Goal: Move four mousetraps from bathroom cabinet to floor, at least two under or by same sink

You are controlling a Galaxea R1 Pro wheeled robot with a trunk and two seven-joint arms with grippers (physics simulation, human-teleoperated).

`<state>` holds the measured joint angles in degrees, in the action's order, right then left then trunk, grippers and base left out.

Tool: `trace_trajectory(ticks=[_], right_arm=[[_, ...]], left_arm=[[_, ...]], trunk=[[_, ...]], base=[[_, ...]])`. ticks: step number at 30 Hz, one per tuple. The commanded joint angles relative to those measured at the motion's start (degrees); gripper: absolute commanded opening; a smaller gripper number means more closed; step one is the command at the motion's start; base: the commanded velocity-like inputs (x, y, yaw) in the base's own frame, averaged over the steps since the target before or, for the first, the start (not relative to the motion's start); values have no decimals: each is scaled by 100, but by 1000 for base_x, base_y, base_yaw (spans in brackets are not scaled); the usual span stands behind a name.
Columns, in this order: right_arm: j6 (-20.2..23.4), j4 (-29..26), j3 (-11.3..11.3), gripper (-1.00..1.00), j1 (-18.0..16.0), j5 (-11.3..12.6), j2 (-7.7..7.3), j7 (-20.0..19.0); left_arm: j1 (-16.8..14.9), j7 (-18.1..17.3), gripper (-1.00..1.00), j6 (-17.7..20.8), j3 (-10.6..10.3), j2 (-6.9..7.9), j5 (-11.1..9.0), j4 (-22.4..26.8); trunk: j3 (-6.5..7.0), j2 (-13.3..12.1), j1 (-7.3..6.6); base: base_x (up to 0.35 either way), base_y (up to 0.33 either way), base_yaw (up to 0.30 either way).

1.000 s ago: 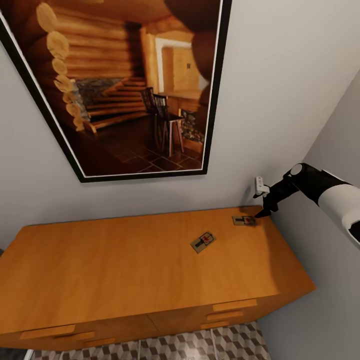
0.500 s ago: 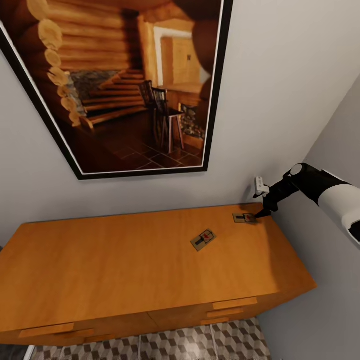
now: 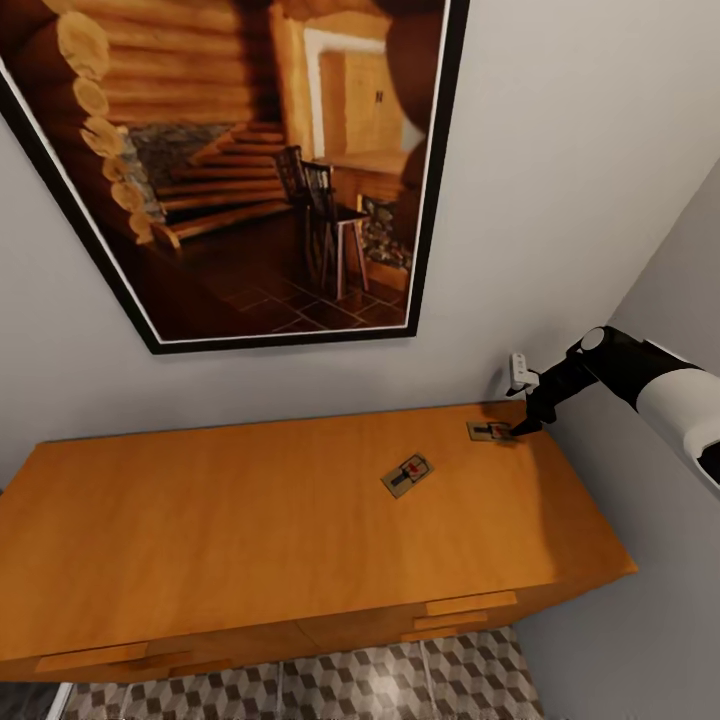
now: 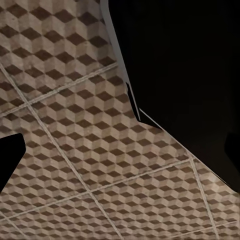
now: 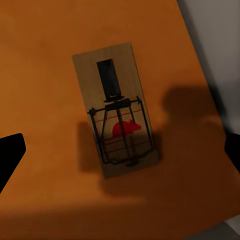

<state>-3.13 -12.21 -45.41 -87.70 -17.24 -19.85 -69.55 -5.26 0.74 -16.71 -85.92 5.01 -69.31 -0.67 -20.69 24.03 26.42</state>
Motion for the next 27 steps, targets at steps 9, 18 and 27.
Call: trace_trajectory(ticks=[9,18,27], right_arm=[[-38,-10,32,100,-1,-60,-1,-15],[-39,-10,32,100,-1,-60,-1,-15],[-39,-10,32,100,-1,-60,-1,-18]], left_arm=[[-2,6,100,-16,-48,0,-30,-3],[-2,6,100,-16,-48,0,-30,-3],[-2,6,100,-16,-48,0,-30,-3]], trunk=[[-89,9,2],[-169,9,2],[-248,9,2]], base=[[0,0,0],[0,0,0],[0,0,0]])
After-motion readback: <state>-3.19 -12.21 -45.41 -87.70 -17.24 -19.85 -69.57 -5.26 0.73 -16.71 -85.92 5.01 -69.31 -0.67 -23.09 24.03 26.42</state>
